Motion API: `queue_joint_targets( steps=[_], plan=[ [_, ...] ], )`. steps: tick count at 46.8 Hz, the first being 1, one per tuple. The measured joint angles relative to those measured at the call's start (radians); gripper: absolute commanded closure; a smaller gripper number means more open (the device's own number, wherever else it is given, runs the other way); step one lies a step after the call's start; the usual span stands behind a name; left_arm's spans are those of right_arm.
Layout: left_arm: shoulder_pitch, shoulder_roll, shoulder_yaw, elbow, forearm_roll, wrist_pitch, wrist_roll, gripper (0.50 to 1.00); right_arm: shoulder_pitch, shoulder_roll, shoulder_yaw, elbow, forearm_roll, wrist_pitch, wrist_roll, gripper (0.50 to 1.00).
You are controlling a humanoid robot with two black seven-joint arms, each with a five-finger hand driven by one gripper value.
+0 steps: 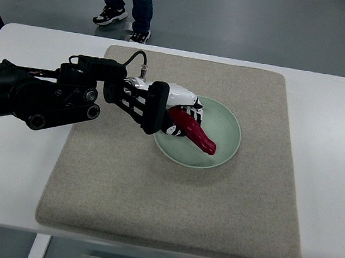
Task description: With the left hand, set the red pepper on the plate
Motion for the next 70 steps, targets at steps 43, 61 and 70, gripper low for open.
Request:
queue_joint_targets(
  steps=[43, 61, 70],
  plan=[
    [0.025, 0.099, -0.181, 0.032, -0.513, 0.003, 0.018, 0.506, 0.000, 0.000, 0.000, 0.000, 0.000, 0.000, 0.000, 0.572],
    [0.081, 0.216, -0.197, 0.064, -1.153, -0.126, 0.020, 0.506, 0.000, 0.000, 0.000, 0.000, 0.000, 0.000, 0.000, 0.572],
    [0.137, 0.258, -0.234, 0.065, -1.365, -0.258, 0.023, 0.504, 0.000, 0.000, 0.000, 0.000, 0.000, 0.000, 0.000, 0.572]
  ],
)
